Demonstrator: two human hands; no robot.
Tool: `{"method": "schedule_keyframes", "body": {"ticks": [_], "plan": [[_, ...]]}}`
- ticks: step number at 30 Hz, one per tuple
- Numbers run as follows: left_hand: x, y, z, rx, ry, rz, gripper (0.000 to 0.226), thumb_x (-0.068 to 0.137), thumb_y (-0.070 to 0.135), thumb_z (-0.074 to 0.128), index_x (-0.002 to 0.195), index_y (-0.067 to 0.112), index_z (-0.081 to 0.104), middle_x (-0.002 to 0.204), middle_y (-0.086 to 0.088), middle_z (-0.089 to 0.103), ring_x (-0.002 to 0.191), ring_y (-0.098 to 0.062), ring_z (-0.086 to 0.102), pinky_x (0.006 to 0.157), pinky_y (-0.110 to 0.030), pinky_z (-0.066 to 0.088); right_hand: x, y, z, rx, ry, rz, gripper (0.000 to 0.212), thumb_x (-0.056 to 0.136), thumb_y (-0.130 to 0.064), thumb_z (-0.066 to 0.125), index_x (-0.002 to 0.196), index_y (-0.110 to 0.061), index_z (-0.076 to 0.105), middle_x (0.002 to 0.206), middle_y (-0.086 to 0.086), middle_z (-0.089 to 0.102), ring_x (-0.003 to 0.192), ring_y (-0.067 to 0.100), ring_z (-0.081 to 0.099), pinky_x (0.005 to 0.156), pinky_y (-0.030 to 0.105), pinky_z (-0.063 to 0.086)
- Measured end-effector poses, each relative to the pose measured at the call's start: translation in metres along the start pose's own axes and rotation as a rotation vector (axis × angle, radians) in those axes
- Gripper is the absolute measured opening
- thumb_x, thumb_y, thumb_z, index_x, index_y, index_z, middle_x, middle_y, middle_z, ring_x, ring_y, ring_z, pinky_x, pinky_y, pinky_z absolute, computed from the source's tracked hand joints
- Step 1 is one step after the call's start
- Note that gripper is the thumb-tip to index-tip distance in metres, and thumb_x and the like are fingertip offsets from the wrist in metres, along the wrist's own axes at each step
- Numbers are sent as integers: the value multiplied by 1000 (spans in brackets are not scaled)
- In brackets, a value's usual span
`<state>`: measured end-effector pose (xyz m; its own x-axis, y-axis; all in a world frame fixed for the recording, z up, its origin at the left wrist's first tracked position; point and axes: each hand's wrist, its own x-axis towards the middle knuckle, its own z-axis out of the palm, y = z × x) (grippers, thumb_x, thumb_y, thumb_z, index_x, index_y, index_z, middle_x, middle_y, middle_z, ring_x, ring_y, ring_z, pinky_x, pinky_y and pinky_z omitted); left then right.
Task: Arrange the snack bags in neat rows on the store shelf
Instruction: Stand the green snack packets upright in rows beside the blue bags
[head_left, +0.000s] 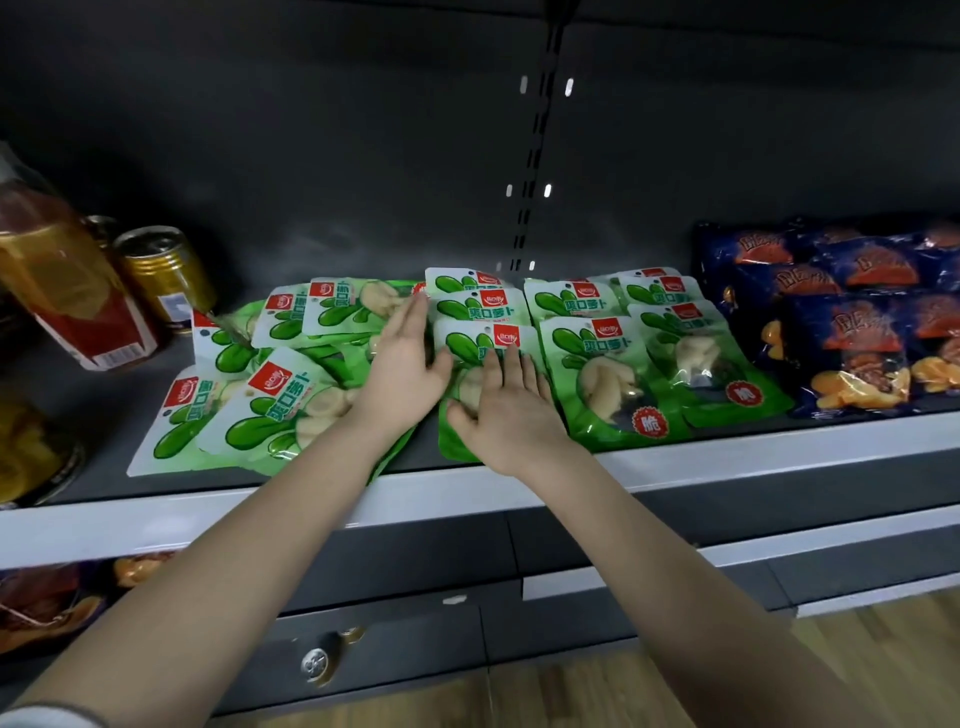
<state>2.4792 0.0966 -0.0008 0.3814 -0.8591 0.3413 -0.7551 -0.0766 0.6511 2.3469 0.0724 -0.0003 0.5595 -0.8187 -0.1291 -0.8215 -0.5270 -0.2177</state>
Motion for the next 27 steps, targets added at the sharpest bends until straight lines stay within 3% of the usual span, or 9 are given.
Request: {"method": "schedule_keyframes", "body": {"ticks": [3,6,13,21,25,27], "plan": [[0,-1,-3,30,126,20,57,81,3,45,137,-4,39,144,-20,37,136,-33,32,116,-37,21,5,-2,0,5,8,9,79,95,-52,29,151,-8,-5,158,16,-12,146,31,-9,119,44,-2],[3,-10,-4,253,195,19,55,76,12,46,130,1,49,140,-16,45,132,-33,36,114,-48,20,9,-3,2,9,35,-5,77,95,-51,28,151,-10,-5,158,8,-15,145,30,-12,119,46,-1],[7,-18,8,473,15,-97,48,92,23,41,138,10,43,147,-7,39,138,-29,26,114,-42,20,13,0,3,17,47,-46,72,95,-48,28,152,-15,-2,159,1,-15,146,25,-12,118,48,-3],[8,-16,4,430,-18,-112,45,92,22,42,136,11,47,146,-9,40,137,-30,26,114,-40,18,13,1,1,29,51,-75,72,95,-46,30,152,-16,-1,159,0,-14,146,23,-11,117,47,-3],[14,-11,-22,159,-146,-81,44,87,5,46,131,10,54,144,-12,44,135,-28,36,114,-30,25,4,2,-6,42,220,-215,59,98,-35,33,151,-18,16,160,0,-2,147,18,-5,117,46,-6],[11,-12,-41,94,-134,-61,48,85,0,46,129,16,57,142,-7,47,132,-25,41,111,-26,28,3,2,-11,58,294,-269,53,98,-29,34,149,-18,25,160,0,6,147,17,0,117,44,-7]]}}
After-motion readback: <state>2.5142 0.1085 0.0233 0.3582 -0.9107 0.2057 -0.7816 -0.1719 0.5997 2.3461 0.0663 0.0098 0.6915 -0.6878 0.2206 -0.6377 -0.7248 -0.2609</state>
